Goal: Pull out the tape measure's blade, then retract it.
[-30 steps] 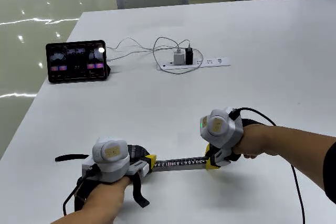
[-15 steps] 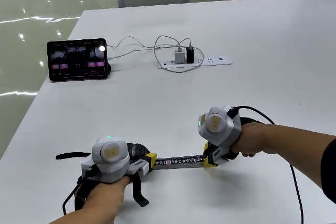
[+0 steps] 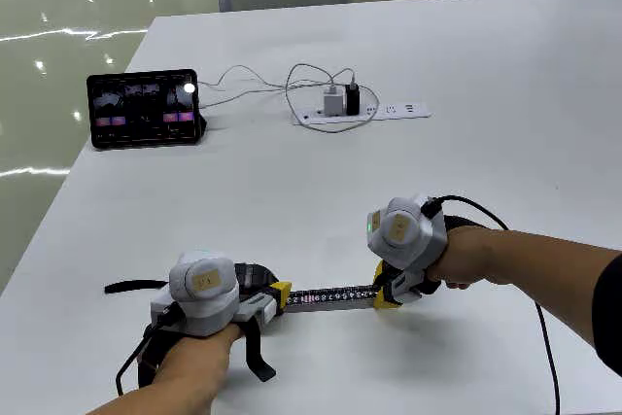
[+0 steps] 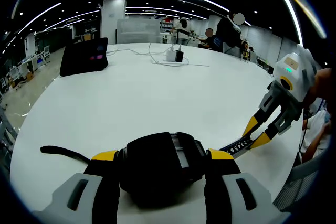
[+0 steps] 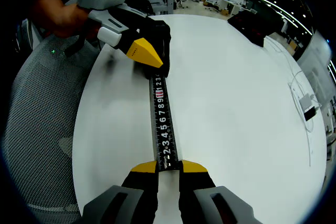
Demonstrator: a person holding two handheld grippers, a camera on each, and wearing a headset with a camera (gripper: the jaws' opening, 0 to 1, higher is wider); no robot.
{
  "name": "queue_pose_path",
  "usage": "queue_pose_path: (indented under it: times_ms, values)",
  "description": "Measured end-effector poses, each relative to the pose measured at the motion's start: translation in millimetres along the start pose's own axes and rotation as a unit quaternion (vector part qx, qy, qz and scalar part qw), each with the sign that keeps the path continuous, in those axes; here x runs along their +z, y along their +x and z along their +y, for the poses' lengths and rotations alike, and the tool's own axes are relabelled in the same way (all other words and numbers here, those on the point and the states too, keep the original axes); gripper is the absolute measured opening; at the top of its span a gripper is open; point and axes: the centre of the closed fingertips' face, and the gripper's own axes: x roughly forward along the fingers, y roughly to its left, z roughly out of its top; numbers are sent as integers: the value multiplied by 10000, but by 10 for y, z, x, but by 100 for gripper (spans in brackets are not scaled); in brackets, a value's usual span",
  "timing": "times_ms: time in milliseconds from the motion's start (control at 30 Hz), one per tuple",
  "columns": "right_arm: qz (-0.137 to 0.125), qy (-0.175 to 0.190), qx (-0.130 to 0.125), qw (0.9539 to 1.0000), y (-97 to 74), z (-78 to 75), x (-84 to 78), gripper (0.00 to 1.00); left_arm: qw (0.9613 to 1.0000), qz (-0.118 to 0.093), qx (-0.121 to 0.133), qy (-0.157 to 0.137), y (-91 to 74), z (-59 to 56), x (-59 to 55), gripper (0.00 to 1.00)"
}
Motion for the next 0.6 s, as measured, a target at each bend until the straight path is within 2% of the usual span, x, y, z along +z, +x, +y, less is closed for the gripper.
queue_pose_path:
  times_ms: [233,467,600]
  values:
    - [-38,-71,-39,10000,9,2,22,11,10000,-47,-15,7,5,3,6,61]
    - [-110,-378,-12,9992,29,11,61,11,10000,-33,-19,22,9,6,6,61]
    - [-151,-430,-14,9990,34,13,82,11,10000,-31,-21,16,11,6,4,61]
